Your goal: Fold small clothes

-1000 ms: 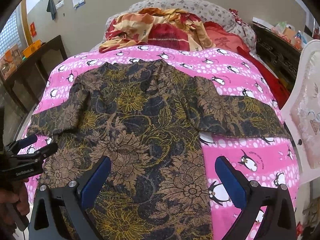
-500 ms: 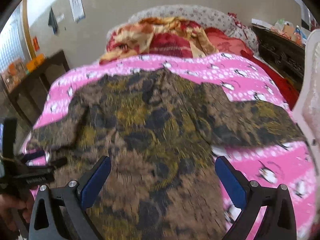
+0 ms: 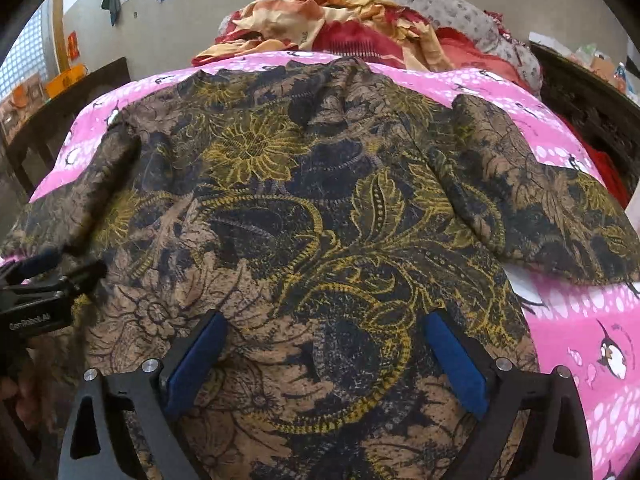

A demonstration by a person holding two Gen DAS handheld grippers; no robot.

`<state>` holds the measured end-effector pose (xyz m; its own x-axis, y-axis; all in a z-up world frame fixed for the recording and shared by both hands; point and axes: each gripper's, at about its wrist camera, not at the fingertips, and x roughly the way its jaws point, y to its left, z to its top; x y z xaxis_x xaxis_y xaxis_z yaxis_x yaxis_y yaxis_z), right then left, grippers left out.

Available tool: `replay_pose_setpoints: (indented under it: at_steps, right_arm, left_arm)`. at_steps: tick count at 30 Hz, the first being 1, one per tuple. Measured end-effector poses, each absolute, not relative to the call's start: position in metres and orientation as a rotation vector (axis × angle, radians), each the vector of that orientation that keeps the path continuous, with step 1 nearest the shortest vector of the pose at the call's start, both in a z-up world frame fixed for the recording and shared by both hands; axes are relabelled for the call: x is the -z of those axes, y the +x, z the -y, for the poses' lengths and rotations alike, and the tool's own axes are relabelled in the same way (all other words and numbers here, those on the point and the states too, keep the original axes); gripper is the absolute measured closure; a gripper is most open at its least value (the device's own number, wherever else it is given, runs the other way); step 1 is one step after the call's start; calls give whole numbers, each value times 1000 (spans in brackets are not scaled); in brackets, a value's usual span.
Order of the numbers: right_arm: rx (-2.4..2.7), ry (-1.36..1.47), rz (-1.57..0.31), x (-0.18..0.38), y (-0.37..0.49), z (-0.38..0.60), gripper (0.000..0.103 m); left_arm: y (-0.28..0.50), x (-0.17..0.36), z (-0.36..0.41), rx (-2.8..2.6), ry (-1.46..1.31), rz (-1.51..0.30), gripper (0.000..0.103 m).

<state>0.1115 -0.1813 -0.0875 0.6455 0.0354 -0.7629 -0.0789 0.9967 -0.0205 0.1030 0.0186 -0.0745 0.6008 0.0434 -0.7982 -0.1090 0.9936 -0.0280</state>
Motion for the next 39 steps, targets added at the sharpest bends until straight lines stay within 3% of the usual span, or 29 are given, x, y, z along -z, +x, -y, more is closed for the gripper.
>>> replay_pose_setpoints:
  at_steps: [10,16,22,25,28,34,38,39]
  right_arm:
    - [-21,-116,-873,92,114,172,0]
    - [-17,-120,-865,92,114,172,0]
    - [-20,-113,-862,93,115,173,0]
    - [-23,-109,-861,93,114,174,0]
    - [-23,-107,-861,92,113,174,0]
    - [-24,-106,-861,93,113,175,0]
    - [-24,-105,-861,92,114,175,0]
    - [-24,-106,-861,93,114,175,0]
  left_arm:
    - [101,78,-21,-89,-80,-918,0]
    - [80,52,-36,-13,-160,-958,0]
    - [26,3,-145,-72,-354,-844,0]
    - [13,12,-209,-152,-489,-824,1]
    - [2,37,-266,-165,-801,-788,1]
    - [15,60,-313,-171,-1087,-710,1]
    - [30,57,-320,-191,-1090,-733,1]
    - [32,52,-317,-175,-1072,-737,12]
